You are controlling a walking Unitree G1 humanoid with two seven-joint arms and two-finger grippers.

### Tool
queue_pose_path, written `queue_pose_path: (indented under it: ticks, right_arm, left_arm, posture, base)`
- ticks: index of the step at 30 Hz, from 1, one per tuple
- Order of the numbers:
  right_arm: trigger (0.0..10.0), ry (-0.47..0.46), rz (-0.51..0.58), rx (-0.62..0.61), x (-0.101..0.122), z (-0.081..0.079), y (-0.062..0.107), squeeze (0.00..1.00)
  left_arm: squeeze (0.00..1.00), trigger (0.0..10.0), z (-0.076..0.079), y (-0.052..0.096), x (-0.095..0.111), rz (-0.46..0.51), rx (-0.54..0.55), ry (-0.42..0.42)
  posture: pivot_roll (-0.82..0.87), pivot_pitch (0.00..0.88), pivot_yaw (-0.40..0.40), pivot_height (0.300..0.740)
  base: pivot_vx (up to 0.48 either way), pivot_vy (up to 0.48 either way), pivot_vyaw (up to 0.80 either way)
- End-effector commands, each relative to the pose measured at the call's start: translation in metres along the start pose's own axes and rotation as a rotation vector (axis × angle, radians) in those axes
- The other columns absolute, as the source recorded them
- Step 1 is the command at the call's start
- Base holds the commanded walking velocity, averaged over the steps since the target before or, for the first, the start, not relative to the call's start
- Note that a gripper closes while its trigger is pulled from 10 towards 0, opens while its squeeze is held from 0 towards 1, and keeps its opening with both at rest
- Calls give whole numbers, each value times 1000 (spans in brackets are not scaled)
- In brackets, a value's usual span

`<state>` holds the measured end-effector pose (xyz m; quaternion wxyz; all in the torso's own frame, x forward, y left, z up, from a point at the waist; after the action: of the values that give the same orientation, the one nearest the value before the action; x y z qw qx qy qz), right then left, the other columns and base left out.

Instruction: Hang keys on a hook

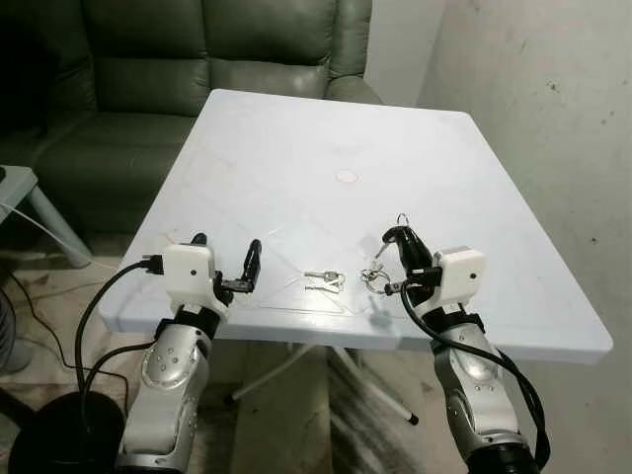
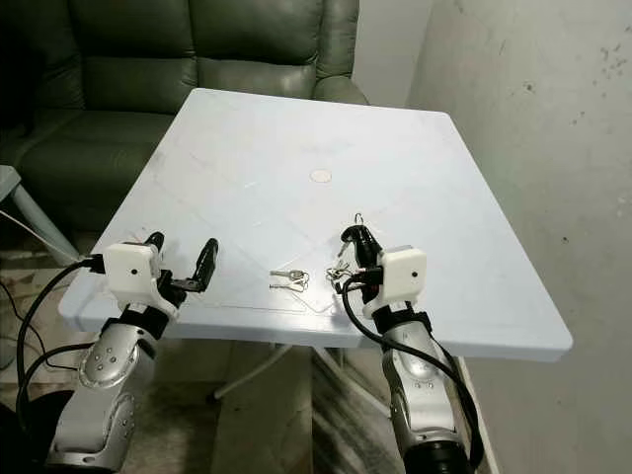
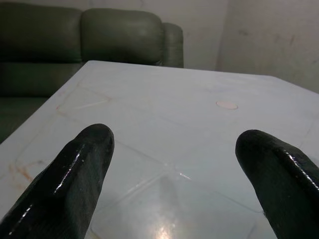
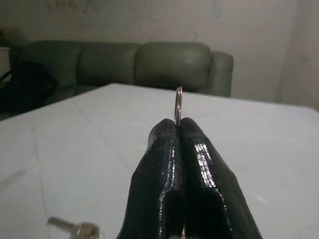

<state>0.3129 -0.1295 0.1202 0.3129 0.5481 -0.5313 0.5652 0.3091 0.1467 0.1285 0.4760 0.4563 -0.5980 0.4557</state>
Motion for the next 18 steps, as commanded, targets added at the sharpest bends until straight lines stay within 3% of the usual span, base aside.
queue_pose_path:
  ticks: [1, 5, 14, 18]
  right_arm:
    - [10000, 2, 20, -11, 6, 1, -1, 0]
    - [10000, 22, -15, -61, 3, 6, -1, 0]
    - [10000, 53, -39, -124, 4, 16, -6, 0]
    - [10000, 43, -38, -127, 4, 14, -8, 0]
  left_arm:
    - [0, 10000, 0, -3, 3, 15, -5, -13]
    - [0, 10000, -4, -14, 8, 40, -7, 36]
    - [0, 10000, -15, -21, 6, 33, 45, 31]
    - [0, 10000, -18, -22, 8, 39, 64, 36]
  posture:
    - [-5, 0, -28, 740]
    - [-19, 0, -19, 740]
    - [-36, 0, -13, 740]
    - [-39, 0, -12, 740]
  base:
    - [0, 0, 0]
    - [0, 0, 0]
    - [0, 0, 0]
    - [0, 0, -555]
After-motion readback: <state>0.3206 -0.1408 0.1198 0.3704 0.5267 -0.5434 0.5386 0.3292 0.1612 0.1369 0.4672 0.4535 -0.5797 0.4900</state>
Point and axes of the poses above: a point about 5 cm out from each wrist's last joint towards the gripper, its own y axis pointing back from the gripper into the wrist, its own x axis along the axis of the wrist's last joint, z = x × y, the point moved 2 cm from there along -y, pointing out of the wrist towards the gripper, and after that the axes turned 9 degrees about -y, right-handed, at the moved point
